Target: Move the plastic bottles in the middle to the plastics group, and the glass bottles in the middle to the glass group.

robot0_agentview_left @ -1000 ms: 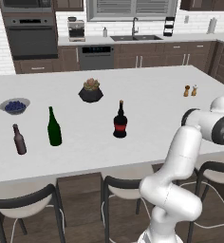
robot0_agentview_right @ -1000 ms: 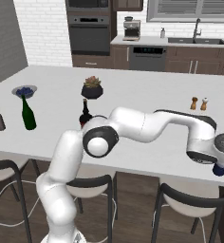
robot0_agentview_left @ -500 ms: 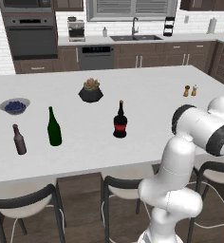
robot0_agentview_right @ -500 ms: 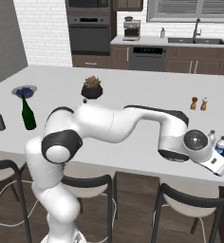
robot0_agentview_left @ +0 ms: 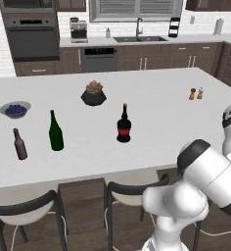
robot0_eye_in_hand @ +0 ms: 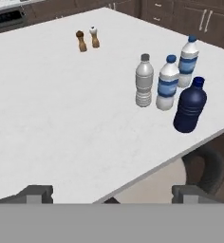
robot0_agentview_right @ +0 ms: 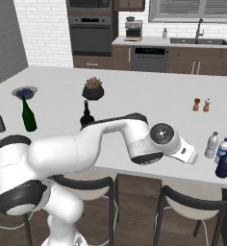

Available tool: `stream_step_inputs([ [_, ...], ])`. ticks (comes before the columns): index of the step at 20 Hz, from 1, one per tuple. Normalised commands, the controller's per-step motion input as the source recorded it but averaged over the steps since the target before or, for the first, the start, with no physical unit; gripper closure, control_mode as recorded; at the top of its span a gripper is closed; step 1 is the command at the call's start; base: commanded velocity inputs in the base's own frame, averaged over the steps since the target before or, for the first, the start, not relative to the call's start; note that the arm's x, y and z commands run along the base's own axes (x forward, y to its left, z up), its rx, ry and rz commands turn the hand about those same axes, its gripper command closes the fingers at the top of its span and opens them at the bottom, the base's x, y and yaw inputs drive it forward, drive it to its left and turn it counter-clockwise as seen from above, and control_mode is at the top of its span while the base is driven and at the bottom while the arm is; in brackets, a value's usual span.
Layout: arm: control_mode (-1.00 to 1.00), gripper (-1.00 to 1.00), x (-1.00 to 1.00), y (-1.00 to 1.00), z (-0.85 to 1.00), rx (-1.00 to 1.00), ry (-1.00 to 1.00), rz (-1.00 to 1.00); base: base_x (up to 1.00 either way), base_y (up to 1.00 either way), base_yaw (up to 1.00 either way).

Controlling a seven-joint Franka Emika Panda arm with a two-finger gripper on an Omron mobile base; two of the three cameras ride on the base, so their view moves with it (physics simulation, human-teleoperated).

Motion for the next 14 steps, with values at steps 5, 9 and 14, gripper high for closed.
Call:
stream_step_inputs([
  [5, -1.0, -1.0, 0.24, 1.0, 0.38, 0.0, 0.08, 0.3, 0.0, 0.0, 0.0],
  [9, -1.0, -1.0, 0.32, 1.0, 0.33, 0.0, 0.11, 0.28, 0.0, 0.0, 0.0],
  [14, -1.0, -1.0, 0.29, 1.0, 0.4, 0.0, 0.11, 0.26, 0.0, 0.0, 0.0],
])
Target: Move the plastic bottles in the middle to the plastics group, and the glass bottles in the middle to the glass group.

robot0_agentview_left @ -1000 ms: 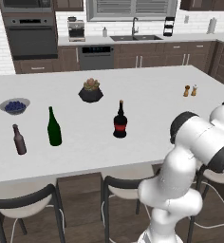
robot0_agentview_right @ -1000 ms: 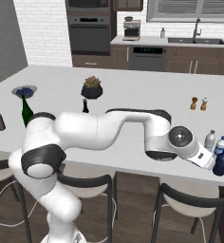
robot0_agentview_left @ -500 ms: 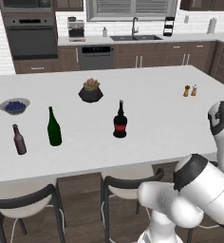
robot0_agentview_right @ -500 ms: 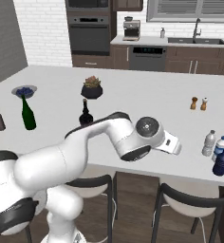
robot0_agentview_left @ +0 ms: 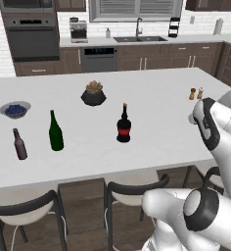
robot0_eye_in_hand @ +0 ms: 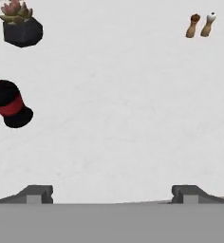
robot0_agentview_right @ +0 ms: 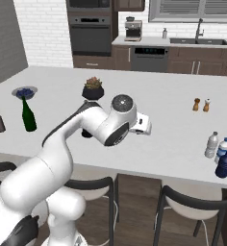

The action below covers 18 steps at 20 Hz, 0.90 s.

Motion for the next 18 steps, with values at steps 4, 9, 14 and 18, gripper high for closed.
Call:
stream_step_inputs([
  [4, -1.0, -1.0, 0.4, 1.0, 0.35, 0.0, 0.13, 0.32, 0.0, 0.0, 0.0],
  [9, -1.0, -1.0, 0.16, 0.93, 0.16, 0.0, 0.04, 0.3, 0.0, 0.0, 0.0],
  [14, -1.0, -1.0, 0.01, 0.83, 0.22, 0.0, -0.09, 0.12, 0.0, 0.0, 0.0],
  [18, -1.0, -1.0, 0.0, 0.98, 0.07, -0.04, -0.24, 0.0, 0.0, 0.0, 0.0],
])
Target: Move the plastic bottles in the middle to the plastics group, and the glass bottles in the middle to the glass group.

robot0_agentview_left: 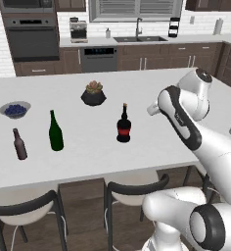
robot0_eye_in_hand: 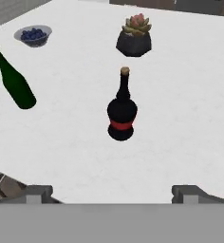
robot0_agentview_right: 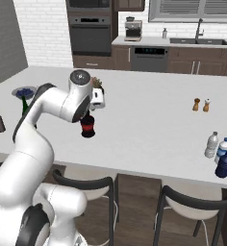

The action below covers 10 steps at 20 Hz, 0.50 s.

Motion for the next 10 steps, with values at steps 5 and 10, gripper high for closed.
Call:
stream_step_inputs([
  [5, -1.0, -1.0, 0.09, 0.7, 0.0, 0.0, -0.09, -0.02, 0.0, 0.0, 0.0],
  [10, -1.0, -1.0, 0.28, 0.25, 0.0, 0.0, -0.03, -0.02, 0.0, 0.0, 0.0],
])
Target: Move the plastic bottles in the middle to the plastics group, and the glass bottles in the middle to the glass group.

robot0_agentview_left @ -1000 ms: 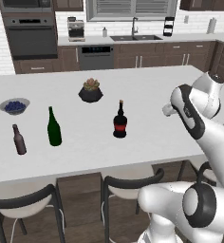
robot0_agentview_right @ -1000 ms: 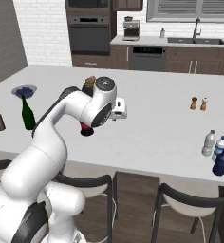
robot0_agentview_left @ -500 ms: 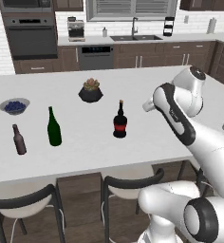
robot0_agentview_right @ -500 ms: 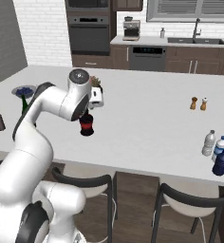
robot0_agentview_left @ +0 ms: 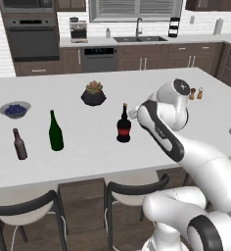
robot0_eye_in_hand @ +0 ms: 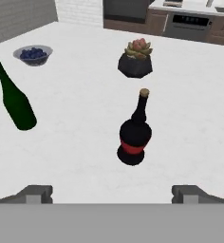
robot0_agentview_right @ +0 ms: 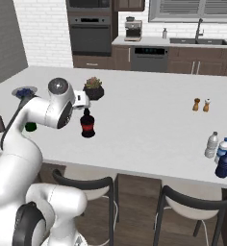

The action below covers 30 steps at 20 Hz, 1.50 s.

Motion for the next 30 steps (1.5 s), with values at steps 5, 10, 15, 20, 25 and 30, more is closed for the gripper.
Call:
stream_step_inputs([
  [5, -1.0, -1.0, 0.4, 0.0, 0.0, 0.0, 0.0, 0.0, 0.0, 0.0, 0.0],
  [10, -1.0, -1.0, 0.44, 0.0, 0.0, 0.01, -0.02, 0.0, 0.0, 0.0, 0.0],
  [15, -1.0, -1.0, 0.43, 0.0, 0.0, 0.04, 0.0, 0.0, 0.0, 0.0, 0.0],
  [20, -1.0, -1.0, 0.32, 0.0, 0.0, 0.07, 0.0, -0.02, 0.0, 0.0, 0.0],
  [25, -1.0, -1.0, 0.2, -0.03, 0.0, 0.09, 0.0, -0.01, 0.0, 0.0, 0.0],
  [30, -1.0, -1.0, 0.09, -0.09, -0.15, 0.01, 0.0, 0.0, 0.0, 0.0, 0.0],
])
